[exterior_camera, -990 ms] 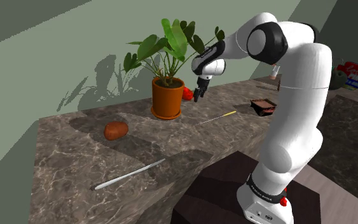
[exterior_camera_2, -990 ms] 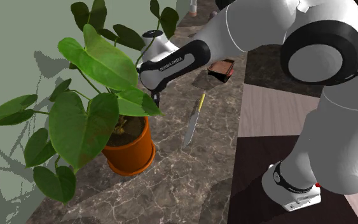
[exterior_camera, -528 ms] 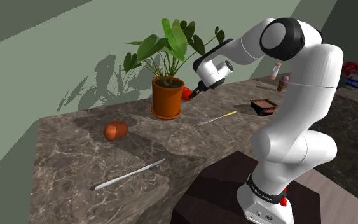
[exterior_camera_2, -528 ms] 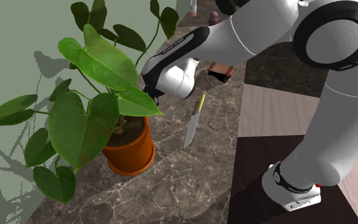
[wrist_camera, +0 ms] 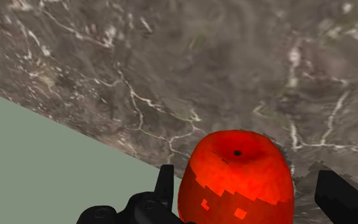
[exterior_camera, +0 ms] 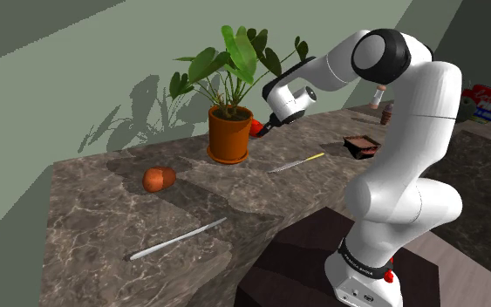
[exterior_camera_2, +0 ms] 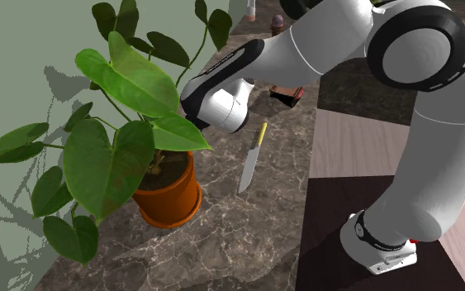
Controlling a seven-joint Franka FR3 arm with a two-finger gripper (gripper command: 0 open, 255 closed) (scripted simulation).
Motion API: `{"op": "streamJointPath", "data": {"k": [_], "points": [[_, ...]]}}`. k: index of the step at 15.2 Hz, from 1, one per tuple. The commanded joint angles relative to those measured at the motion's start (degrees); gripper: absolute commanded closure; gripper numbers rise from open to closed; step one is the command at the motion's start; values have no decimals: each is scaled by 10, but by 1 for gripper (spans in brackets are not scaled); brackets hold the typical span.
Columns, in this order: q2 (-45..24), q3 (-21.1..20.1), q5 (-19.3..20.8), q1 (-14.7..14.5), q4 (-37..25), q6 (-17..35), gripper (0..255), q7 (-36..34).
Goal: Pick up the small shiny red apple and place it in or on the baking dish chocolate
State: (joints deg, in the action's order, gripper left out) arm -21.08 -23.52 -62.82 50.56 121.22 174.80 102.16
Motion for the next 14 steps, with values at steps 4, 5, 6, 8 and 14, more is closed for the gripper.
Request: {"op": "streamJointPath", "data": {"k": [4,5,6,8,14], "points": [[0,0,0,0,0,0,255,0],[0,0,0,0,0,0,255,0],[0,0,0,0,0,0,255,0],[-1,0,1,0,-1,0,255,0],[15,14,21,-10,5,-11,255,-27]]}}
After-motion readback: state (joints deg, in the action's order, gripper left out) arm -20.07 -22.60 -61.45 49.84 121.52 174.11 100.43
